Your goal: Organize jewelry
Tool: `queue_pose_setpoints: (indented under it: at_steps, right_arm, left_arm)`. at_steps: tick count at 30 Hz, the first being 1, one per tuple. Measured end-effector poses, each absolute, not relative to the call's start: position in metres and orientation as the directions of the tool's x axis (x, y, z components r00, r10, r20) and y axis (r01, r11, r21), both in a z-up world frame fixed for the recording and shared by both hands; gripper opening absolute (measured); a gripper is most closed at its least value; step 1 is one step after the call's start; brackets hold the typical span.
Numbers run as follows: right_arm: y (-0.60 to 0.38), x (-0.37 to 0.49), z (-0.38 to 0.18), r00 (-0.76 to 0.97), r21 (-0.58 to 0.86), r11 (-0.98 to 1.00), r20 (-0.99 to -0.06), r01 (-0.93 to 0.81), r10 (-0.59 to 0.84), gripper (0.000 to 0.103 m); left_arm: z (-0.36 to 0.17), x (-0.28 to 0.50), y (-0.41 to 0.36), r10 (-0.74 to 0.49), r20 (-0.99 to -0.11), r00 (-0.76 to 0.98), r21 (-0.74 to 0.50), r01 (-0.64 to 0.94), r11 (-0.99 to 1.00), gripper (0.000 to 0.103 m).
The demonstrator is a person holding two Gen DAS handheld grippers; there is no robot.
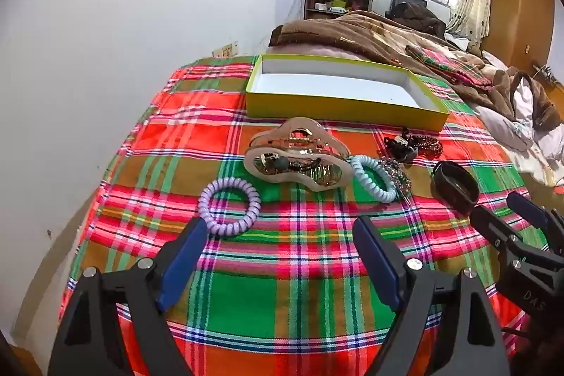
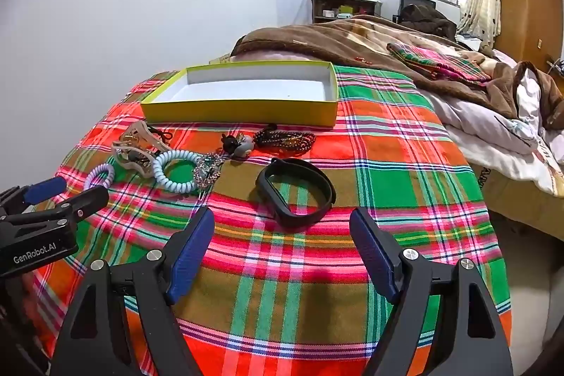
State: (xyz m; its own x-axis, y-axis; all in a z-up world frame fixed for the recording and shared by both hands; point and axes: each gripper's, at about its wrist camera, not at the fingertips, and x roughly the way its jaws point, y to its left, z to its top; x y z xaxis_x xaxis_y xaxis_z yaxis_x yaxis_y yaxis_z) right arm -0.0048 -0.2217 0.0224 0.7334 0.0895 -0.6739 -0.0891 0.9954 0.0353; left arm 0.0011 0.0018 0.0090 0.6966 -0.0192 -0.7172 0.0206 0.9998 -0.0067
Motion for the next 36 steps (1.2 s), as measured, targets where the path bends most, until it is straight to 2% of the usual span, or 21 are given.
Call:
queue_pose_setpoints:
  at_steps: [20, 25, 36]
  right_arm:
    - [-0.22, -0.0065, 0.024, 0.734, 0.04, 0.995, -0.673, -0.089, 0.093, 0.079]
    - [-0.2196, -0.0059, 0.0233, 0.733, 0.036, 0.995, -0.674, -0.092, 0.092, 0.079]
    - [-0.2194, -0.0056, 0.0224, 0.732, 0.036, 0.995, -0.675, -0.093, 0.093, 0.079]
  left_arm:
    - [0.0133, -0.0009, 0.0076, -0.029, -0.726, 0.687, -0.049, -0.009, 0.999, 0.086]
    - [0.0149, -0.0022, 0.0047, -0.006, -0.725, 0.689, -0.016, -0.008, 1.0, 0.086]
    - [0.0145, -0.0013, 0.0085, -0.01, -0.729, 0.684, -0.03, -0.017, 0.999, 0.086]
